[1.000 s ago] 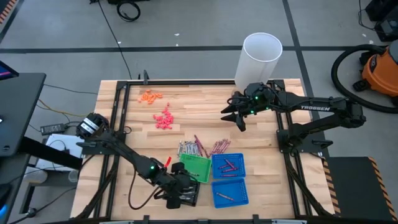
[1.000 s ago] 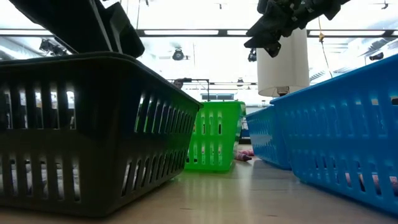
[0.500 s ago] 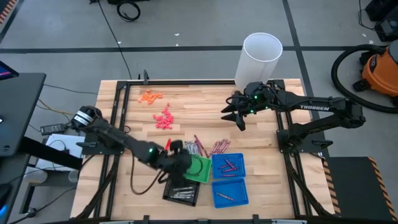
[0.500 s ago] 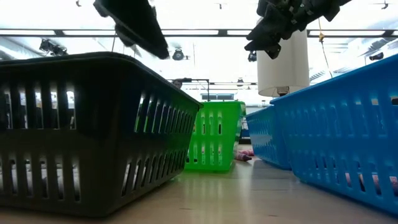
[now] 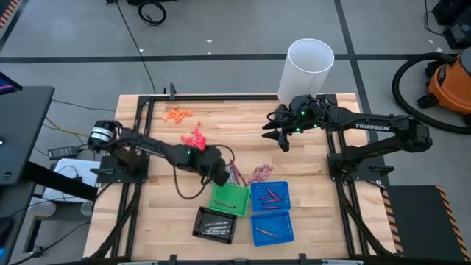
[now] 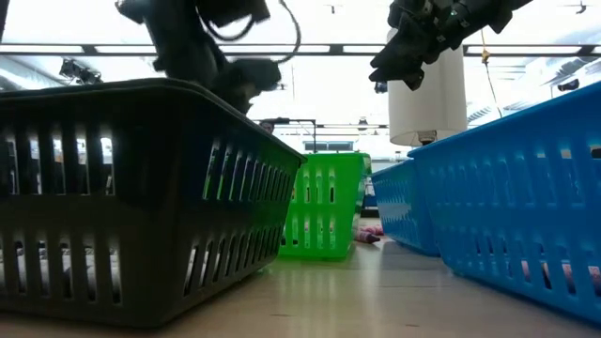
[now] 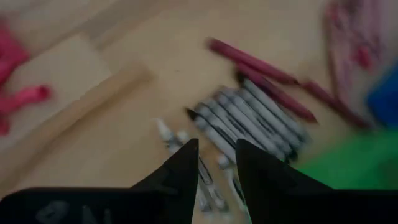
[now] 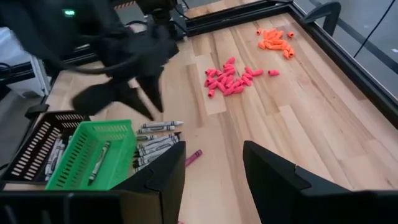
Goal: Sort crayons
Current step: Put the white crayon into the black bin
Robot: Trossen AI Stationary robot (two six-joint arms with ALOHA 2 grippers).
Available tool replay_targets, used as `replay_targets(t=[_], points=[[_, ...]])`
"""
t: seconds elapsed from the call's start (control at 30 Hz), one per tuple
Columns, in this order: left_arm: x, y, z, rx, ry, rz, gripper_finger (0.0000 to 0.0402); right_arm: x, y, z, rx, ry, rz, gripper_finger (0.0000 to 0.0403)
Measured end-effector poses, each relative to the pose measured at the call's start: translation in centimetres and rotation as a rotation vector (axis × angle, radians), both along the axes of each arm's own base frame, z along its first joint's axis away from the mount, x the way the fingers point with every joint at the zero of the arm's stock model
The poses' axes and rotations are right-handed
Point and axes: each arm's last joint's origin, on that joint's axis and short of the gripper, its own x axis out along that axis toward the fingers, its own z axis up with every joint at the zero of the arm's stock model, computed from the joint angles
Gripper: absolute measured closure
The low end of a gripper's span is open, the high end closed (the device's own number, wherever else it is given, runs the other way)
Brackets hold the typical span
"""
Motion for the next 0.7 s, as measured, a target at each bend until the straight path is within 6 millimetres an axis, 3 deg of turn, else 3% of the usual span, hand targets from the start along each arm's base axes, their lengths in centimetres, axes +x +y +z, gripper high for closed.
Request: replay_targets(t=[0.13, 0.3, 0.7], points=[[-0.3, 2.2, -0.7, -0.109, 0.05, 0.194, 0.0277, 0.0, 0.0, 0.0, 0.0, -0.005, -0.001, 0.0234], [0.1, 3.9, -1.0, -0.146, 0.034, 0.235, 0.0241, 0.2, -0.1, 0.3, -0.013, -0.039, -0.003, 0.0234], [0.1, 4.1, -3.1, -0.202, 0.149, 0.269, 0.0228, 0.5, -0.1, 1.0, -0.046, -0.11, -0.02, 0.0234]])
